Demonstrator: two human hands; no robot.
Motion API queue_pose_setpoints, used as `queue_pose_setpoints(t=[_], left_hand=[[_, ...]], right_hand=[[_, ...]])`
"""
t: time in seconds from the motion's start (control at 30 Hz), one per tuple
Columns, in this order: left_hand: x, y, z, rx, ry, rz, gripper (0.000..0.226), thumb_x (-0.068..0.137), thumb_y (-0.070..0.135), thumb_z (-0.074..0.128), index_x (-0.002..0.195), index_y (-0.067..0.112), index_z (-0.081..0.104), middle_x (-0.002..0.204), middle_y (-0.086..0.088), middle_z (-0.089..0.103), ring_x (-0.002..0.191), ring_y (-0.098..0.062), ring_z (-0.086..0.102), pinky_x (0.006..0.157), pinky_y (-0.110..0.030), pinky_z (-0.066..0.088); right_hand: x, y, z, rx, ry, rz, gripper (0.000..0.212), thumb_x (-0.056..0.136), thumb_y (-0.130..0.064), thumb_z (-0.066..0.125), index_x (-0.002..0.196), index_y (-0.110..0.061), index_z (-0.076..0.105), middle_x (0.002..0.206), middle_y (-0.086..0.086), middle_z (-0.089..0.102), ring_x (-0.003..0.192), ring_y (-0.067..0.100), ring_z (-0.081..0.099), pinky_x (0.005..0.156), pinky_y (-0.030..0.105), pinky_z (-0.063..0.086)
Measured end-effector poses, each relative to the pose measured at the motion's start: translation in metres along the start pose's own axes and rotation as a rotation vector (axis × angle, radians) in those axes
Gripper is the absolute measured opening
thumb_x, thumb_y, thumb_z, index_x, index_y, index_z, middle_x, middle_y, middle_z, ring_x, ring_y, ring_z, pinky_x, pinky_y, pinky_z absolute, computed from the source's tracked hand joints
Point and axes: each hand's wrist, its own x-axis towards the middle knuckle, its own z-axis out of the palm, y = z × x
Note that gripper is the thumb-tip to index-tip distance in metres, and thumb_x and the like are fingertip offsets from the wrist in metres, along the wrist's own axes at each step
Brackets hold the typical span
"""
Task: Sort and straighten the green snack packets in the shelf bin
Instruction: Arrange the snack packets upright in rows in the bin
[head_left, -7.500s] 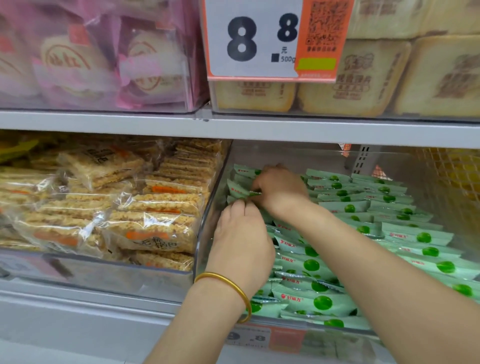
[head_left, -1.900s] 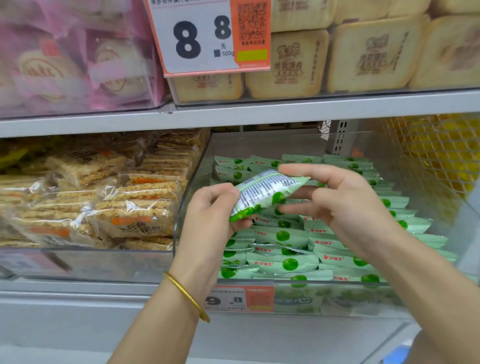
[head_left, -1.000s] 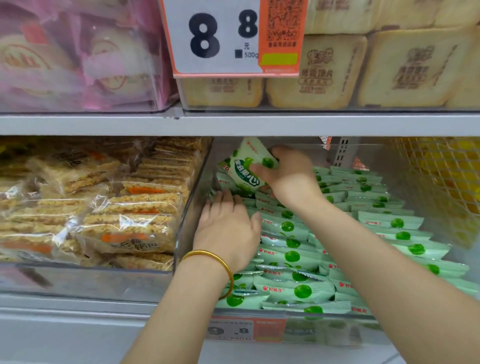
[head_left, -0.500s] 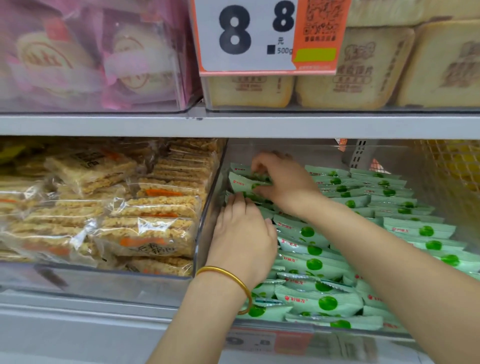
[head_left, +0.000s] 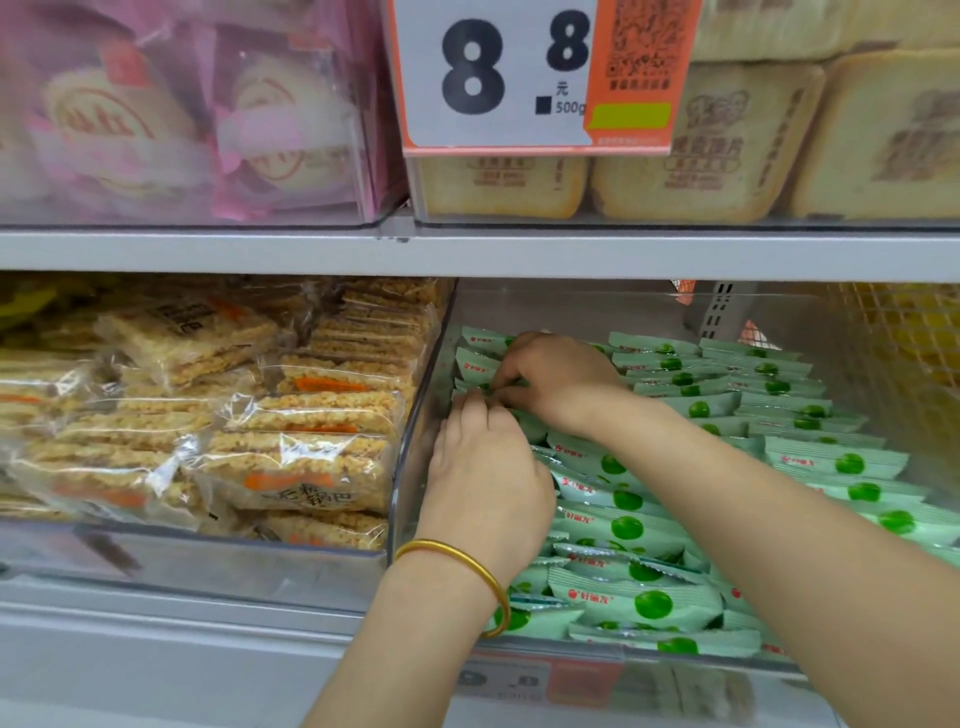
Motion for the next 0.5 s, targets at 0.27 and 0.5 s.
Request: queue_pose_setpoints(t=[0.27, 0.5], left_hand=[[-0.004, 0.002, -0.007, -0.096, 0.043, -0.024, 0.040, 0.092, 0.014, 0.039, 0.131, 0.004, 0.034, 0.147, -0.009, 0.022, 0.139, -0.023, 0.017, 0.114, -0.031, 0.016], [-0.001, 0.002, -0.009, -0.091, 0.083, -0.002, 0.054, 0.095, 0.012, 0.036, 0.145, 0.005, 0.018, 0.154, -0.008, 0.010, 0.144, -0.020, 0.004, 0.116, -0.029, 0.009]], right_hand=[[-0.005, 0.000, 0.004, -0.055, 0.046, -0.009, 0.018, 0.097, -0.022, 0.043, 0.099, -0.023, 0.060, 0.103, 0.002, 0.064, 0.095, 0.026, 0.056, 0.093, 0.033, 0.033], [-0.003, 0.002, 0.012, -0.038, -0.015, 0.039, 0.014, 0.095, -0.020, 0.041, 0.090, -0.028, 0.051, 0.093, 0.004, 0.045, 0.098, 0.025, 0.043, 0.082, 0.033, 0.030]])
